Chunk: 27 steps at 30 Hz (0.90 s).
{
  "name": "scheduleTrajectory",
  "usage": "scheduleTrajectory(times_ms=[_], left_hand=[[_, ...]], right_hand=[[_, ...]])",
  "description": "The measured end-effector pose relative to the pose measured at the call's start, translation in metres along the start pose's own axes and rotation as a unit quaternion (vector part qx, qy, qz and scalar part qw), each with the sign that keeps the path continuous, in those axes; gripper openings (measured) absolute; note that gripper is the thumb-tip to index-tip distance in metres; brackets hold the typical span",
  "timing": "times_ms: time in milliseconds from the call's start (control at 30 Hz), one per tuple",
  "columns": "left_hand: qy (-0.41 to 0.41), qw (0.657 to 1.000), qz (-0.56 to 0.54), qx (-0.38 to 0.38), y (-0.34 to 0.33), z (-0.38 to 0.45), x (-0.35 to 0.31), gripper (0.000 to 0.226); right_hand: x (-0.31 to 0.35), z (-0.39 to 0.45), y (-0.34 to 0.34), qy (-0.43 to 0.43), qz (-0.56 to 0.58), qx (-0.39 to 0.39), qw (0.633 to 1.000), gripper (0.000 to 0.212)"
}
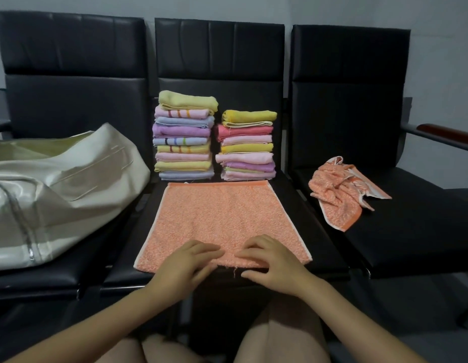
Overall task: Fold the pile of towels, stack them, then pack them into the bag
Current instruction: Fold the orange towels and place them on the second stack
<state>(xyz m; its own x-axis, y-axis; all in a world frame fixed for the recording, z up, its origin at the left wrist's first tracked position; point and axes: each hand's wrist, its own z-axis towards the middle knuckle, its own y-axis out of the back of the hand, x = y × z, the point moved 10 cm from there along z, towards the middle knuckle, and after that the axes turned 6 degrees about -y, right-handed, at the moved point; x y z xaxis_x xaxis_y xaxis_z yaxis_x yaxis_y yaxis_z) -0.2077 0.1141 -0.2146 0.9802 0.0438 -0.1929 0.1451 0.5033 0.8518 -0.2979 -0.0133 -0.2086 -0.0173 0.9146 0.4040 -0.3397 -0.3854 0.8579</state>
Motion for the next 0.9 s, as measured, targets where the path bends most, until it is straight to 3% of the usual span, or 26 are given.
scheduleTrajectory(times_ms=[133, 267, 400, 467, 567, 667, 767, 900], left_hand=[[0.024, 1.0, 0.011, -0.008, 0.007, 0.008, 0.002, 0.042], [0.041, 0.998, 0.039, 0.018, 0.011, 0.018, 0.006, 0.052], [0.015, 0.997, 0.063, 0.048, 0.012, 0.02, 0.009, 0.041], [0.024, 0.996, 0.055, 0.07, 0.013, 0.018, 0.017, 0.042], [0.065, 0.992, 0.04, 0.102, 0.018, 0.009, 0.037, 0.056], [0.124, 0.99, -0.004, 0.066, 0.033, -0.002, 0.057, 0.062], [0.173, 0.983, -0.059, 0.006, 0.05, -0.013, 0.071, 0.061], [0.231, 0.967, -0.1, -0.038, 0.056, -0.024, 0.084, 0.026]], right_hand=[[-0.002, 0.001, 0.005, -0.021, 0.014, -0.03, 0.999, 0.04], [-0.013, 0.011, 0.008, -0.033, -0.003, 0.0, 0.999, 0.032], [-0.047, 0.013, 0.026, -0.083, -0.024, 0.027, 0.996, 0.047], [-0.071, 0.007, 0.043, -0.125, 0.026, -0.009, 0.992, 0.05], [-0.11, -0.009, 0.061, -0.232, 0.158, -0.063, 0.958, 0.035], [-0.114, -0.011, 0.061, -0.243, 0.229, -0.06, 0.941, 0.016], [-0.11, -0.014, 0.062, -0.252, 0.261, -0.079, 0.929, 0.017], [-0.111, -0.014, 0.064, -0.261, 0.282, -0.108, 0.917, 0.013]])
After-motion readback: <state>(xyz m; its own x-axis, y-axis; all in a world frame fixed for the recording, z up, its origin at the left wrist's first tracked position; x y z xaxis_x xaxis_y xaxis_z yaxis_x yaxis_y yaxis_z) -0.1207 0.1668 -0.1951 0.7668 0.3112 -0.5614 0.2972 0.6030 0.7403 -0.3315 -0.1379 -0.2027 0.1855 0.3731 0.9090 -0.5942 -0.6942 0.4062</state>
